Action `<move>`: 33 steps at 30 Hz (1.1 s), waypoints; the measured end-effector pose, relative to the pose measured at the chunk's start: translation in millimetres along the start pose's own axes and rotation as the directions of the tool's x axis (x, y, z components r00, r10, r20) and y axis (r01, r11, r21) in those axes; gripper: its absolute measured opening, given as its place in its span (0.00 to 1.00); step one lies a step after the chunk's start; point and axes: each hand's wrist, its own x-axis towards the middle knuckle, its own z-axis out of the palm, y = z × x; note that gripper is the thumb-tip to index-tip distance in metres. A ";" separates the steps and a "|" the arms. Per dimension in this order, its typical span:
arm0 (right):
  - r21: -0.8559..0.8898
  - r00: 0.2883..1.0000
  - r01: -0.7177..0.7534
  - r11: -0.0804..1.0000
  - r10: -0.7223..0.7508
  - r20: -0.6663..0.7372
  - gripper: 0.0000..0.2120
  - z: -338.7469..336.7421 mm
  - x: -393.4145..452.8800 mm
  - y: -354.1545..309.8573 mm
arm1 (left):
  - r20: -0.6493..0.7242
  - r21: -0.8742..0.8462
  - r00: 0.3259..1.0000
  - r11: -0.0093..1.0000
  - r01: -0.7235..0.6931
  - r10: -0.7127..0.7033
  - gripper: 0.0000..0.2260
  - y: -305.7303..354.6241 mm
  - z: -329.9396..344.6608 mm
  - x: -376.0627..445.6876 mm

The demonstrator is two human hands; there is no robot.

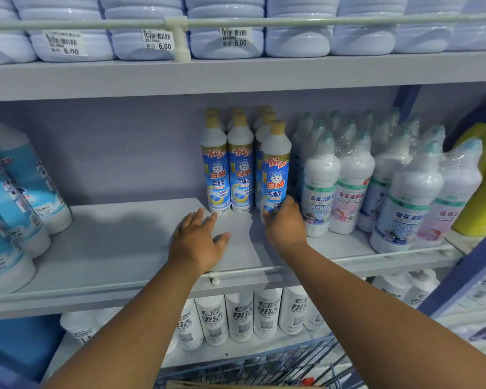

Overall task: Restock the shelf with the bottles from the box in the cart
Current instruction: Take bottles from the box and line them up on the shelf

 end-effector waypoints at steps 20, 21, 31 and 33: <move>-0.387 0.965 0.127 0.913 -0.023 0.262 0.20 -40.6 -49.2 -5.2 | 0.057 -0.008 0.997 0.999 -0.042 0.043 0.31 5.0 -21.0 -40.5; -0.430 0.960 0.171 0.886 -0.051 0.276 0.23 -45.4 -57.7 -5.1 | 0.048 0.000 0.998 0.999 -0.052 0.051 0.31 5.9 -23.7 -47.6; -0.500 0.877 0.427 0.753 -0.210 0.433 0.34 -95.6 -160.7 12.0 | -0.036 0.041 0.998 0.998 -0.054 0.056 0.31 21.5 -26.2 -154.5; -0.480 0.856 0.457 0.749 -0.224 0.466 0.34 -104.5 -183.4 21.3 | -0.058 0.060 0.997 0.997 -0.048 0.052 0.31 26.8 -18.4 -181.7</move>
